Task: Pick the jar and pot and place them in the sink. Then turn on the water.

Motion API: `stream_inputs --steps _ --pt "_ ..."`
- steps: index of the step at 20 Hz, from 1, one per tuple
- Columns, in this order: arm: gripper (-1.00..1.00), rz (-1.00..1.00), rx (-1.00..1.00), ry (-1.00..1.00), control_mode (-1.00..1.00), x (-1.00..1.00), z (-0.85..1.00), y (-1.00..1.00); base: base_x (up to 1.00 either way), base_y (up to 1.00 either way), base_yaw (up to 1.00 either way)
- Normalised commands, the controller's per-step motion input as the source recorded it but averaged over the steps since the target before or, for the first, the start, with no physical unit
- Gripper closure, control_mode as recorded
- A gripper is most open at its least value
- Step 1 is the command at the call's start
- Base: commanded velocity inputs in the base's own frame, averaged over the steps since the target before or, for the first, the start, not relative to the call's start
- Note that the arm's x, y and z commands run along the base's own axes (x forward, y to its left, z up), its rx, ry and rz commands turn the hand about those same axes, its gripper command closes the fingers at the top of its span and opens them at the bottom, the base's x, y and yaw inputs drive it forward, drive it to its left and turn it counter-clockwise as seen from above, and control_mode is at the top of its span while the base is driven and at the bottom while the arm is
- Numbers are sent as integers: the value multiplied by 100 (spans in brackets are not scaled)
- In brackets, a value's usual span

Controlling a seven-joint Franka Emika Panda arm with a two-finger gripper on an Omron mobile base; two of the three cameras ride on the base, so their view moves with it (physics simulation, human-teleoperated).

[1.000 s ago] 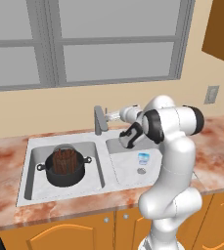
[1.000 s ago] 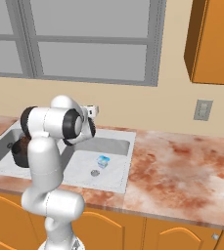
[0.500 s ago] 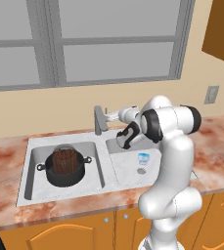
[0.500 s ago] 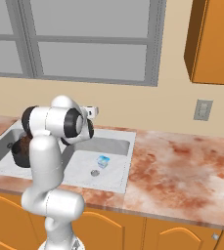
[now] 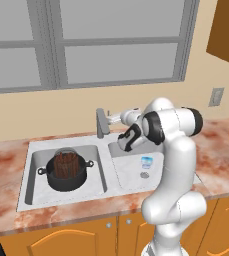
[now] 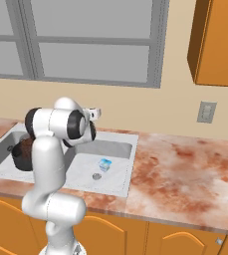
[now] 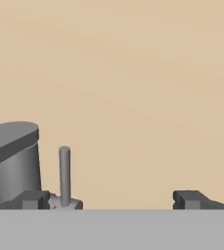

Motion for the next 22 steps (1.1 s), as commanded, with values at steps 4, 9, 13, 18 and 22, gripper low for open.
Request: stream_inputs --steps 4,9,13,18,22 --pt "-100 0 0 0 -100 16 0 7 0 0 0" --pt "-100 0 0 0 -100 10 0 9 0 0 0" --pt "-100 0 0 0 -100 10 0 9 0 0 0" --pt "-100 0 0 0 -100 6 0 14 0 0 0" --pt "-100 0 0 0 -100 8 0 20 0 0 0"
